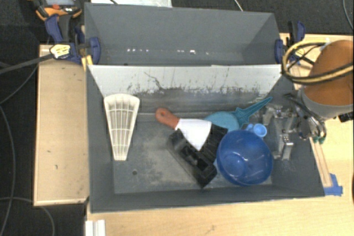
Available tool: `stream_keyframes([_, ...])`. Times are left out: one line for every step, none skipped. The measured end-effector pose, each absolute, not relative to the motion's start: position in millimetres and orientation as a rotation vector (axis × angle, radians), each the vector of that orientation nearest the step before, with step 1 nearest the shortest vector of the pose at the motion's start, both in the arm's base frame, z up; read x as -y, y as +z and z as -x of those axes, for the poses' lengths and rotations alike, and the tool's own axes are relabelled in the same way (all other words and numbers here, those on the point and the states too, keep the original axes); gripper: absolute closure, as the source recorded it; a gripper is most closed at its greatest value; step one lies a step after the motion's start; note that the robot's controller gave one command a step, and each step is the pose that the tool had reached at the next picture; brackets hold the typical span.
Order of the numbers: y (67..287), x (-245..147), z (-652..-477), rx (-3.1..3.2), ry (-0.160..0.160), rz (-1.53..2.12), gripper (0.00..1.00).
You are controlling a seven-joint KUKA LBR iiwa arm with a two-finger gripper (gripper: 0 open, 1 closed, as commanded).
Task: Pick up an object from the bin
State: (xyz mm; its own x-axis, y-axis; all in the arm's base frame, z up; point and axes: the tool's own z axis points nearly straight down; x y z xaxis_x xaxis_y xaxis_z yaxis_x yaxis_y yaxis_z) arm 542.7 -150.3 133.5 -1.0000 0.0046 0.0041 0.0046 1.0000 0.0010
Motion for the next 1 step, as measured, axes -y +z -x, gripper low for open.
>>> stream_keyframes([137.9, 149.5, -544.7, 3.145, 0.0, -0.003, 0.0])
